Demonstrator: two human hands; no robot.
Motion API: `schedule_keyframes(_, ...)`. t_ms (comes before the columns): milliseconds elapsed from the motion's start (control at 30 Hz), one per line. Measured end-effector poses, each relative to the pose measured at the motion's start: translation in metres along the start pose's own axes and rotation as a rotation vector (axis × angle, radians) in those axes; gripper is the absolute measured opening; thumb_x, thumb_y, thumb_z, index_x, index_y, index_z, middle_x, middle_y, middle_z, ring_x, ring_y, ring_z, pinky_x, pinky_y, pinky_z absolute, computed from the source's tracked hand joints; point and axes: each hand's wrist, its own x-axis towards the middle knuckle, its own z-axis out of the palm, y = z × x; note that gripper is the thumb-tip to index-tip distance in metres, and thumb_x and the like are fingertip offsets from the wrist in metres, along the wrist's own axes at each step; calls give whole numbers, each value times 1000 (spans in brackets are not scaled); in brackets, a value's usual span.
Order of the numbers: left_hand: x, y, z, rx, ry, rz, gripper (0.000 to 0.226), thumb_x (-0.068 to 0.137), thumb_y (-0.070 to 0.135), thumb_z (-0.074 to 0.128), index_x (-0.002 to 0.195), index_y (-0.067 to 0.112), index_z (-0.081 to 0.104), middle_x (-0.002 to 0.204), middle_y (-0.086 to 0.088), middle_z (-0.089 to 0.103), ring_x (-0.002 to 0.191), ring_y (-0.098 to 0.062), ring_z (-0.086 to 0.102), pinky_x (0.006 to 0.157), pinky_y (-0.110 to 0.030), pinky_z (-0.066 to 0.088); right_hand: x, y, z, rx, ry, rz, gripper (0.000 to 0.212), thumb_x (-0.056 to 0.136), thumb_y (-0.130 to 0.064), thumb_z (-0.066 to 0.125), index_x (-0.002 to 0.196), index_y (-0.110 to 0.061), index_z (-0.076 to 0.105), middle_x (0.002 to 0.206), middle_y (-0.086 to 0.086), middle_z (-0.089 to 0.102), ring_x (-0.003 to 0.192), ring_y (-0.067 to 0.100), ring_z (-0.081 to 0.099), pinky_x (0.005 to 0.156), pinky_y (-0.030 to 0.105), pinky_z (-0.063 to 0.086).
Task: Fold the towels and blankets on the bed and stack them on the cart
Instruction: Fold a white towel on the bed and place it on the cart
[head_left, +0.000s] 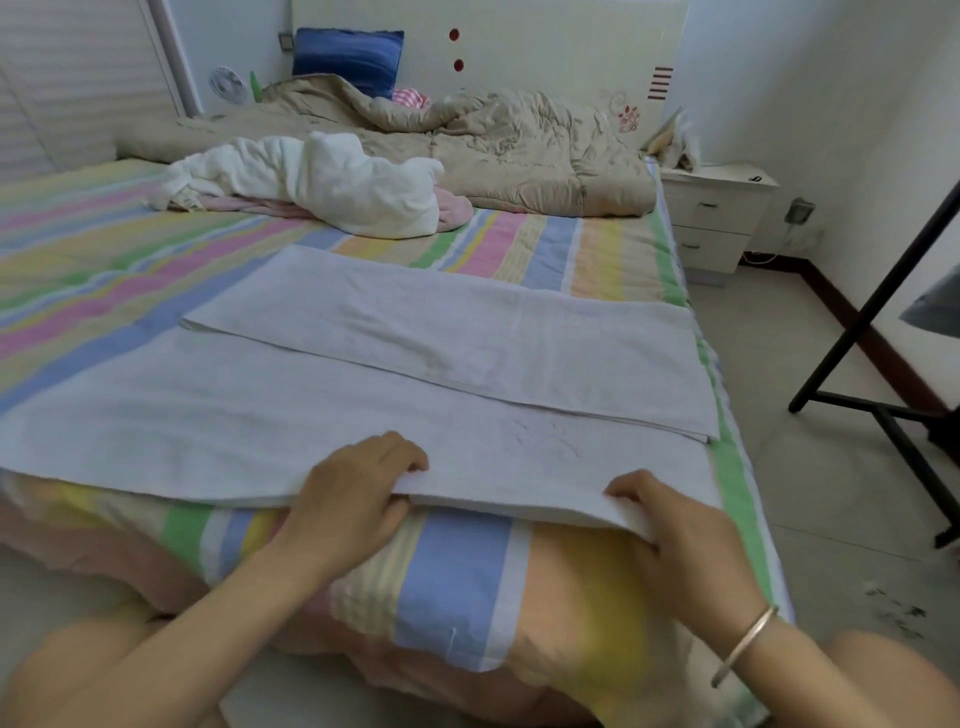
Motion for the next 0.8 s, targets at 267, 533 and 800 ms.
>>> schedule_keyframes(267, 145, -59, 17, 266, 191, -172, 19, 79, 0, 60, 93, 13, 65, 77, -7, 64, 68, -32, 62, 57, -36, 41, 121, 41, -9, -191, 249, 151, 39, 75, 1, 60, 106, -23, 63, 94, 2, 71, 77, 35, 64, 55, 31, 36)
schedule_keyframes(533, 299, -92, 93, 323, 74, -154, 16, 92, 5, 49, 98, 14, 60, 89, -9, 61, 86, -32, 56, 68, -34, 26, 238, 137, 16, -378, 197, 253, 18, 92, -14, 51, 105, -19, 63, 101, 8, 68, 83, 38, 62, 64, 36, 40)
schedule_keyframes(800, 295, -115, 160, 378, -247, -240, 15, 97, 21, 43, 108, 18, 54, 107, -2, 54, 100, -24, 51, 67, -32, 30, 259, 179, 73, -499, -21, 405, 37, 89, -18, 56, 126, -18, 55, 119, 10, 59, 108, 34, 54, 84, 41, 42)
